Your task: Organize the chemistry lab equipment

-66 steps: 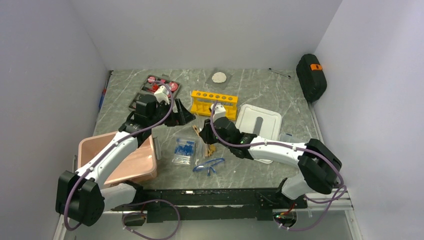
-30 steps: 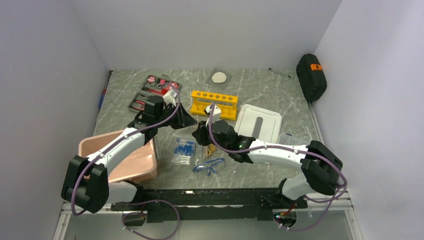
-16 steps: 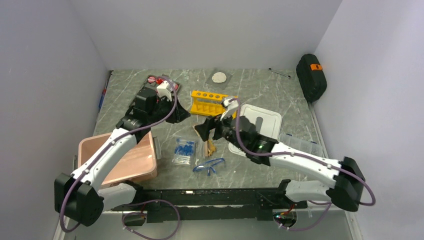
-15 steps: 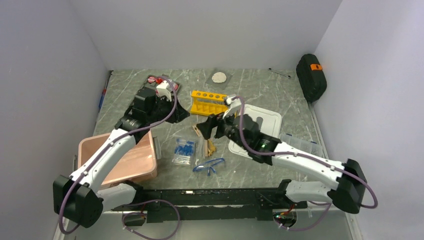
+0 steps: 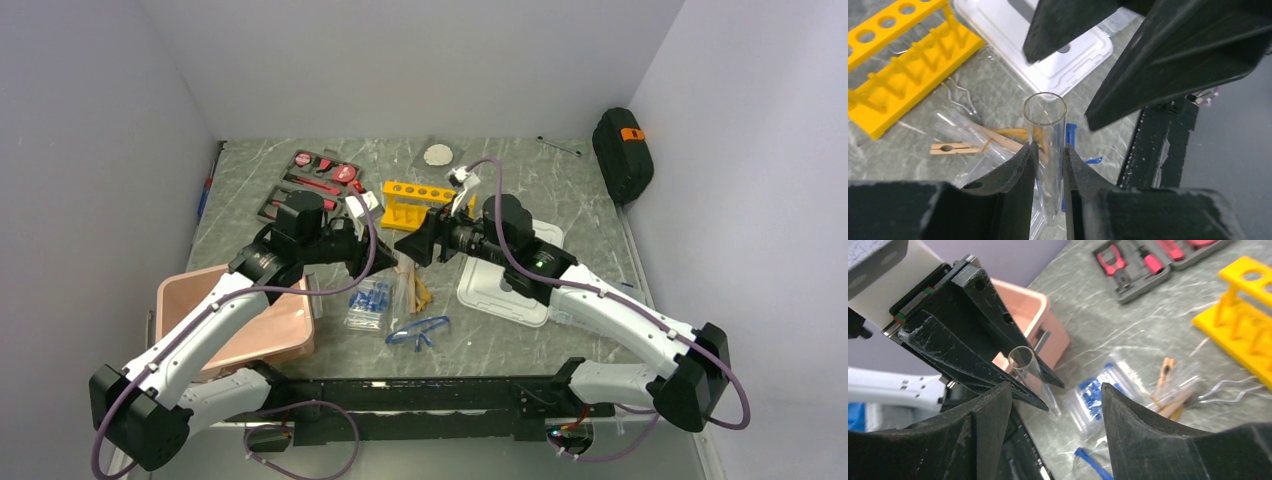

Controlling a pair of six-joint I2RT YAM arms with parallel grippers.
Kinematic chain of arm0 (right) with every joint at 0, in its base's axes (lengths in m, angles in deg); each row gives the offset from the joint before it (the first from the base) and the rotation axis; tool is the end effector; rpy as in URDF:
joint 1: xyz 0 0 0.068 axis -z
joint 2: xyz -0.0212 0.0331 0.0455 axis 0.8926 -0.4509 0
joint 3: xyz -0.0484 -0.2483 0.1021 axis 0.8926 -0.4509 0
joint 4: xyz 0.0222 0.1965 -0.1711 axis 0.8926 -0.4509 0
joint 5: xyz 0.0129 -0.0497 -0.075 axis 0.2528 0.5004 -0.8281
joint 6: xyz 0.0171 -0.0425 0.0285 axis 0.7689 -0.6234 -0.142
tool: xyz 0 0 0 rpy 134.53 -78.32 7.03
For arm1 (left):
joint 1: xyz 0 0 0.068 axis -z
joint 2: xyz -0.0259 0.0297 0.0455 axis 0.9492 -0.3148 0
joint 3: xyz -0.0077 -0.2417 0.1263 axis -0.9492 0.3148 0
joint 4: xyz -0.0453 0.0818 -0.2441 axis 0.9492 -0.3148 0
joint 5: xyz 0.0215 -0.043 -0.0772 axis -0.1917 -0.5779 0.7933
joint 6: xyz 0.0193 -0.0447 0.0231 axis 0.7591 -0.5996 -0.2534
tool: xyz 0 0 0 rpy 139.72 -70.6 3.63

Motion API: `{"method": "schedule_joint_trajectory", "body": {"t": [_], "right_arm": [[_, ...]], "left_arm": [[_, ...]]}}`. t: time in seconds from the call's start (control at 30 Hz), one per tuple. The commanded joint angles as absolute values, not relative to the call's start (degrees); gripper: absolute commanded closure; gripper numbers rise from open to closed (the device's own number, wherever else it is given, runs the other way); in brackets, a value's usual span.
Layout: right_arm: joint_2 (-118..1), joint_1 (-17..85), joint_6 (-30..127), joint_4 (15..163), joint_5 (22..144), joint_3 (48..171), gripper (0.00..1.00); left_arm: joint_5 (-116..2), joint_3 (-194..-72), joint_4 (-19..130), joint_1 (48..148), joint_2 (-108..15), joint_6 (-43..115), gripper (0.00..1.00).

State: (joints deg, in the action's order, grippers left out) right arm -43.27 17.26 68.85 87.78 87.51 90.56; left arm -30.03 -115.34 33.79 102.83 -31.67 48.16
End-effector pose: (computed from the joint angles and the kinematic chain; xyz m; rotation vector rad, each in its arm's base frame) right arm 0.1831 0.1999 0.3544 -0.4706 1.8342 1.0915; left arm 0.1878 -0.1378 0.3353 0.9397 1.8224 -0.9570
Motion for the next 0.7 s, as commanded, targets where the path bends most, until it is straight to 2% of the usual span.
{"method": "schedule_joint_trajectory", "body": {"t": [0.0, 0.37, 0.67], "right_arm": [[-45.17, 17.28, 71.54, 95.99, 98.27, 90.77, 0.35], [-47.51, 17.28, 73.7, 102.58, 101.65, 89.56, 0.51], [-47.91, 17.23, 73.45, 103.55, 99.9, 88.27, 0.61]], "left_arm": [[-20.65, -114.66, 37.1, 103.28, -31.43, 49.32, 0.77], [-15.61, -113.45, 40.89, 103.47, -30.75, 44.75, 0.77], [-14.78, -113.61, 44.17, 103.42, -32.19, 39.77, 0.77]]}}
